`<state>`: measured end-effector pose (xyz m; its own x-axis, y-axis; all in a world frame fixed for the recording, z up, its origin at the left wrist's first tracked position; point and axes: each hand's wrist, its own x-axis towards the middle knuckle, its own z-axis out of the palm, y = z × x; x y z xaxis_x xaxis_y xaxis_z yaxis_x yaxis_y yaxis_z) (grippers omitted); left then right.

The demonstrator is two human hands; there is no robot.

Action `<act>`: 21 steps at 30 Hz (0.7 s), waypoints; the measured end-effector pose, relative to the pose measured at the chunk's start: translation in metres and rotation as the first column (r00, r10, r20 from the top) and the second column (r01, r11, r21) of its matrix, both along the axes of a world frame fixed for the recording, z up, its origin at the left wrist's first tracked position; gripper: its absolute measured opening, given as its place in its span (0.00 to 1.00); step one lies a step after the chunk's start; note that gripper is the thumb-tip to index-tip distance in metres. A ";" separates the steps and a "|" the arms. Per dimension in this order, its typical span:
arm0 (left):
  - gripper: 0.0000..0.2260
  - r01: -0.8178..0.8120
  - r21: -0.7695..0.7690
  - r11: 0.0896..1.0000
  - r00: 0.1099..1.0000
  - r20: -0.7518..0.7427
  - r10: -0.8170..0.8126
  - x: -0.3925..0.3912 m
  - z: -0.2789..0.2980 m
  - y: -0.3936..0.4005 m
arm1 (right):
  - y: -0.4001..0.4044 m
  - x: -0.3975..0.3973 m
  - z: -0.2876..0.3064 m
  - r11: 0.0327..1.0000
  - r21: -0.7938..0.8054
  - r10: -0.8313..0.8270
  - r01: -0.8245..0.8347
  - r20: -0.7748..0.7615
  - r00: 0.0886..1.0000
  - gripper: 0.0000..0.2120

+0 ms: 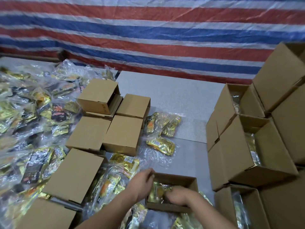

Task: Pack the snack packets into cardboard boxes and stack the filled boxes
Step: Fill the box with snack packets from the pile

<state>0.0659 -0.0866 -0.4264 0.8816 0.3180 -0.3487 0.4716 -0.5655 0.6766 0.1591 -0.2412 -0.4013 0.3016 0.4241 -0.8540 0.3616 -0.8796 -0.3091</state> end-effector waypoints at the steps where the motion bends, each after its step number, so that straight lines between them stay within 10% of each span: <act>1: 0.11 0.008 -0.009 1.000 1.000 -0.015 -0.008 0.001 0.002 0.002 | -0.003 0.002 0.008 0.996 0.064 -0.055 0.054 0.016 0.998 0.21; 7: 0.17 -0.108 -0.043 0.993 0.994 0.011 0.109 0.049 0.014 0.024 | -0.029 0.026 0.046 0.834 0.428 -0.376 0.350 -0.025 0.926 0.20; 10: 0.17 0.182 0.215 0.960 0.982 -0.091 -0.166 0.097 0.011 0.031 | -0.035 0.041 0.047 0.685 0.556 -0.552 0.472 -0.028 0.834 0.12; 14: 0.23 0.574 0.463 0.675 0.818 -0.368 -0.442 0.147 -0.012 0.032 | -0.030 0.061 0.034 0.561 0.591 -0.723 0.579 0.010 0.691 0.08; 21: 0.42 0.777 0.583 0.237 0.610 -0.607 -0.509 0.198 -0.060 0.027 | -0.024 0.076 0.002 0.671 0.490 -0.711 0.556 0.214 0.670 0.21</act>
<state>0.2642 -0.0594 -0.4868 0.8386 -0.0846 -0.5382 -0.2552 -0.9338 -0.2508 0.2349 -0.2657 -0.3990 0.8580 0.2488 -0.4493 -0.0952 -0.7827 -0.6151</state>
